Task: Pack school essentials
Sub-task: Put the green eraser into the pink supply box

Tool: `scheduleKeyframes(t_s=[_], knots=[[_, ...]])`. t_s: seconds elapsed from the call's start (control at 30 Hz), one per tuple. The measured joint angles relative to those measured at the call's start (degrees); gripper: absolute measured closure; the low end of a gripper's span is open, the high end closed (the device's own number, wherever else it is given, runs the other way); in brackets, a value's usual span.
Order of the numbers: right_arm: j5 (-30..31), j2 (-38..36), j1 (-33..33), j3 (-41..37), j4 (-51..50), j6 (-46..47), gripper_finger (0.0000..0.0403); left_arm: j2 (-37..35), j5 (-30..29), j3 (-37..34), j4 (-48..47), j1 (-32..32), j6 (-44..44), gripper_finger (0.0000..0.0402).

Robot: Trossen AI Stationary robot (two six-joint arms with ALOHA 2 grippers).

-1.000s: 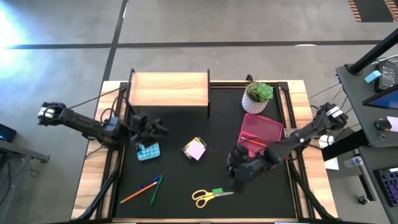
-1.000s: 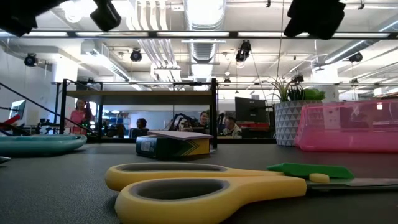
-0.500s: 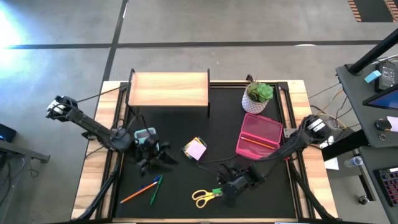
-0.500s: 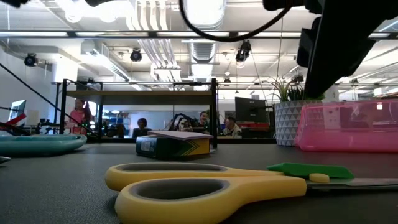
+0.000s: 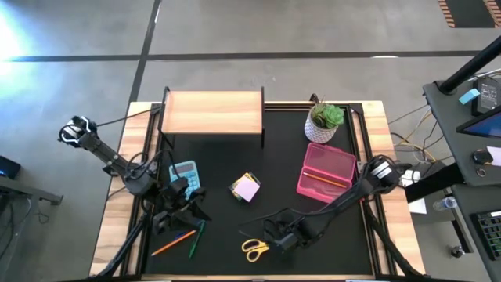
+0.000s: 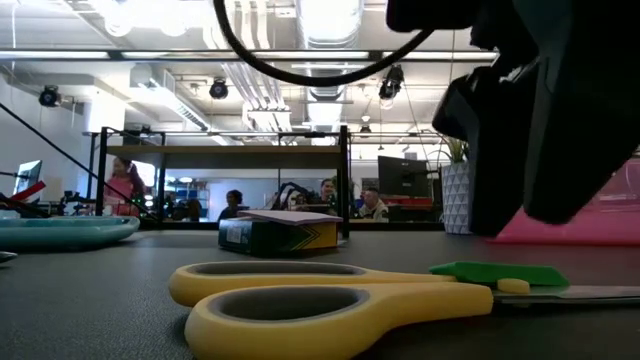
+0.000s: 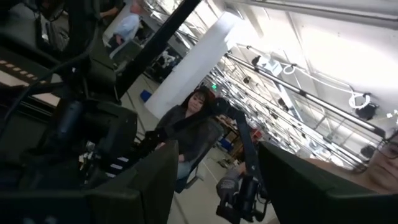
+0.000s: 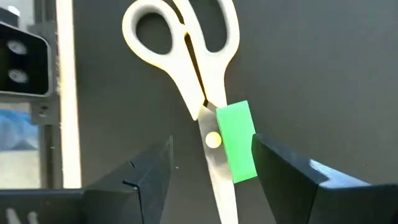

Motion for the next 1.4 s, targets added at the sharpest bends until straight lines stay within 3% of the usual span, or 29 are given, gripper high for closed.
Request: scheduleKeyframes(t_s=[0.7,1.2,1.4], knots=[[1.70,4.04,-0.41,-0.69,0.36,-3.84,0.0220,-0.20,-3.65,-0.02,0.15,-0.24,1.84,0.0197],[1.78,3.45,-0.41,-0.88,0.55,-0.70,0.0322,-0.20,-3.65,-0.02,0.13,-0.20,1.81,0.0197],[1.70,3.45,-0.41,-0.66,0.36,-0.45,0.0334,-0.20,-3.65,-0.02,0.13,-0.20,1.79,0.0197]])
